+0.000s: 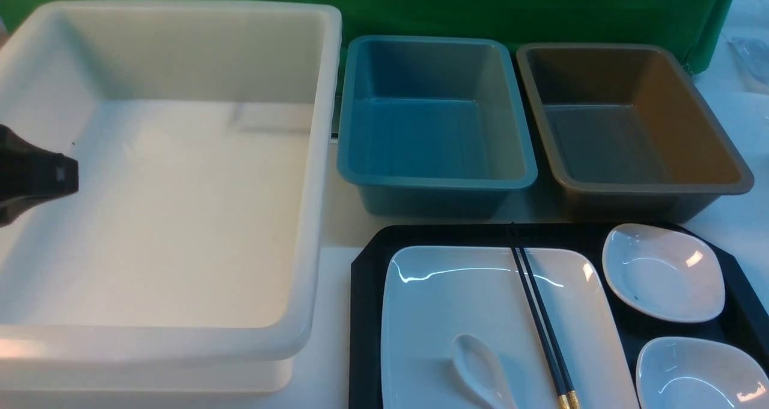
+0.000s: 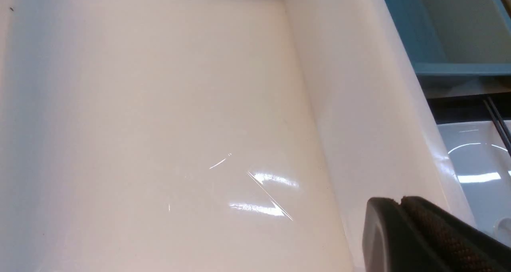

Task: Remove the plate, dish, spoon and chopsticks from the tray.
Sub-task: Use the right arm to grab a pair of chopsticks from the plate

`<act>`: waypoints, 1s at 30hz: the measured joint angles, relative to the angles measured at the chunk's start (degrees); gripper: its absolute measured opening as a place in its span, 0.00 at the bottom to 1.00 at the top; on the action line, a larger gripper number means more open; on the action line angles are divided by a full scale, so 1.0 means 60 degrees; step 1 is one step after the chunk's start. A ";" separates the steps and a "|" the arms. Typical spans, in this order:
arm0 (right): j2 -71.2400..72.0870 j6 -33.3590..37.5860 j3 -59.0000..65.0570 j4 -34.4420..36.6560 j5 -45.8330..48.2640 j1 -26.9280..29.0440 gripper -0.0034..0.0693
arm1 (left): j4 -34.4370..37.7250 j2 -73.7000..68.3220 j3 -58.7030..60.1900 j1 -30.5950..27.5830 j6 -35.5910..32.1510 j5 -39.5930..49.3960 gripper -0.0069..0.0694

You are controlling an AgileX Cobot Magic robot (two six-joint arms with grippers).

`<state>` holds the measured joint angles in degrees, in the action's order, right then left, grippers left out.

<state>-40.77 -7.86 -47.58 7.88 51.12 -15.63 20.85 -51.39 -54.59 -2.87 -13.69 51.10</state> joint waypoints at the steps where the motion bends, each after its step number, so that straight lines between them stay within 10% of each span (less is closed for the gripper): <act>1: -0.0772 0.0103 -0.0261 -0.0023 0.0240 -0.0297 0.09 | 0.0000 -0.0061 0.0000 0.0000 -0.0008 0.0000 0.11; 7: -0.4109 0.0358 -0.1083 -0.0391 -0.0178 -0.1823 0.13 | -0.0019 -0.0125 0.0000 0.0000 -0.0081 0.0116 0.11; 17: -0.8139 -0.0080 -0.2600 -0.1153 -0.1355 -0.2327 0.77 | -0.0047 -0.0137 0.0000 0.0000 -0.0289 0.0521 0.11; 30: -1.0624 -0.0644 -0.2782 -0.1758 -0.2257 -0.2378 0.84 | -0.0047 -0.0137 0.0000 0.0000 -0.0293 0.0351 0.11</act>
<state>-104.51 -11.73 -64.27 -2.67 37.57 -29.90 20.57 -52.21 -54.59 -2.87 -15.46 53.20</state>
